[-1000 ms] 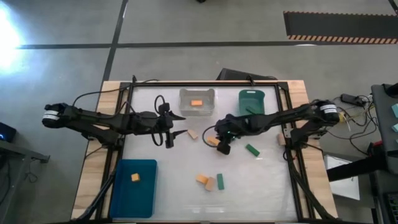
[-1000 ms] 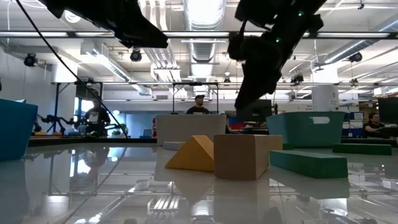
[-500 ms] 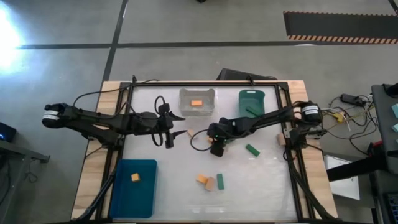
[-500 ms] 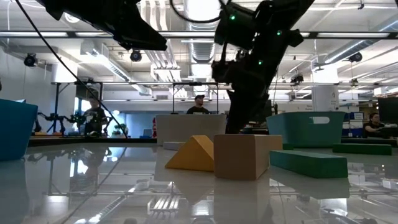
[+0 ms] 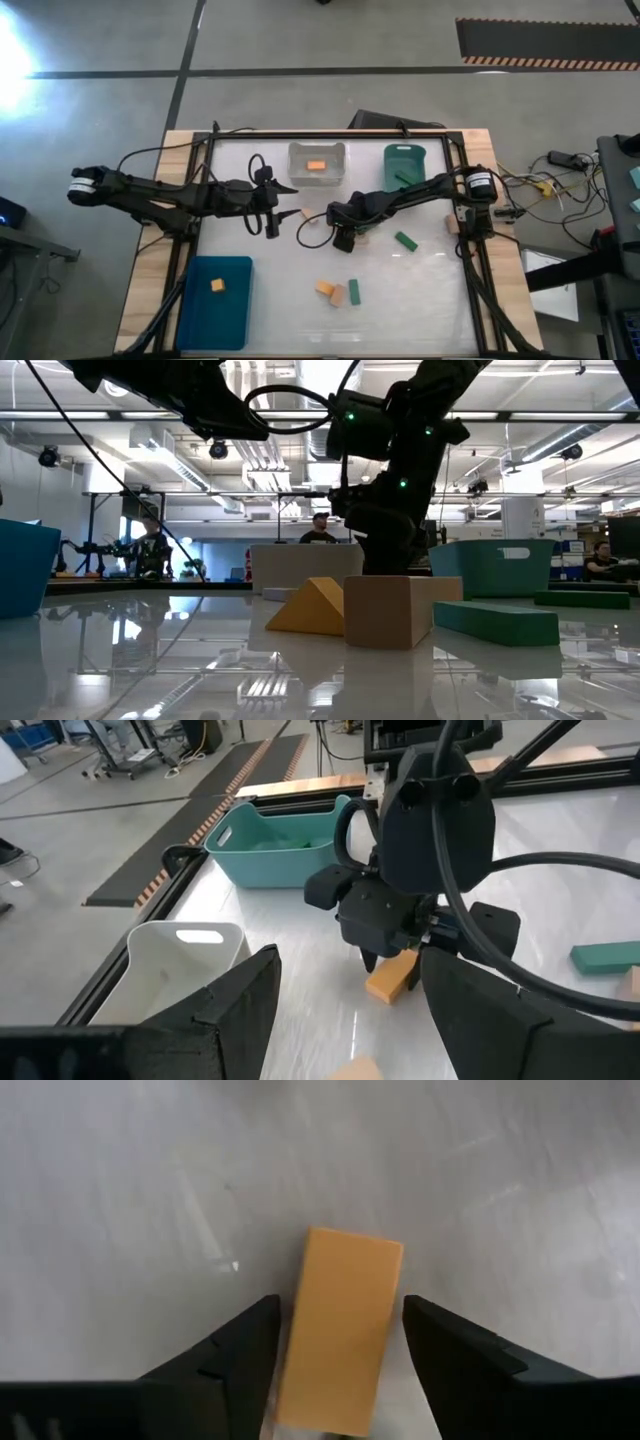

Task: Sort & place blocks by color
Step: Put the yellow block into the blue bin

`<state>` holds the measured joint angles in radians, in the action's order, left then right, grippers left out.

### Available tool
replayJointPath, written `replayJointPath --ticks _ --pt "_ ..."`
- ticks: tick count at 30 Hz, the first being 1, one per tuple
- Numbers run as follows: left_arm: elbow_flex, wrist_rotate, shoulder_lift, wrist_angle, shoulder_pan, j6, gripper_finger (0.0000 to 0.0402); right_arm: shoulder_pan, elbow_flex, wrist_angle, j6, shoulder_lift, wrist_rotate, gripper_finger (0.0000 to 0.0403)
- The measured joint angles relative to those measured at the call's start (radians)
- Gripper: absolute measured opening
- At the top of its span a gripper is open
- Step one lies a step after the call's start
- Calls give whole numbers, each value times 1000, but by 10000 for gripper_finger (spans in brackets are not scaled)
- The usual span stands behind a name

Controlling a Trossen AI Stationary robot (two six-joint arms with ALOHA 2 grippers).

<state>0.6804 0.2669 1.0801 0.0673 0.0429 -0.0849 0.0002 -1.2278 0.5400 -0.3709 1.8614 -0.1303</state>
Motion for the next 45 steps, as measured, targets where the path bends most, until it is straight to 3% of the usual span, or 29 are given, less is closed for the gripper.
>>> replayJointPath --ticks 9,18,27,32,38,45 --pt "0 0 0 5 0 0 226 0 3 -14 3 -13 6 119" --pt "0 0 -1 37 0 0 226 -1 8 -18 55 -42 -7 118" --pt "0 0 -2 64 1 27 226 24 36 -74 179 -202 -4 118" --pt "0 -1 -2 93 5 57 226 48 148 -280 239 -334 -3 118" --pt "-19 -3 6 183 23 85 226 61 356 -708 293 -470 1 118" --pt "-50 -13 39 319 54 132 226 61 550 -1189 354 -532 26 118"
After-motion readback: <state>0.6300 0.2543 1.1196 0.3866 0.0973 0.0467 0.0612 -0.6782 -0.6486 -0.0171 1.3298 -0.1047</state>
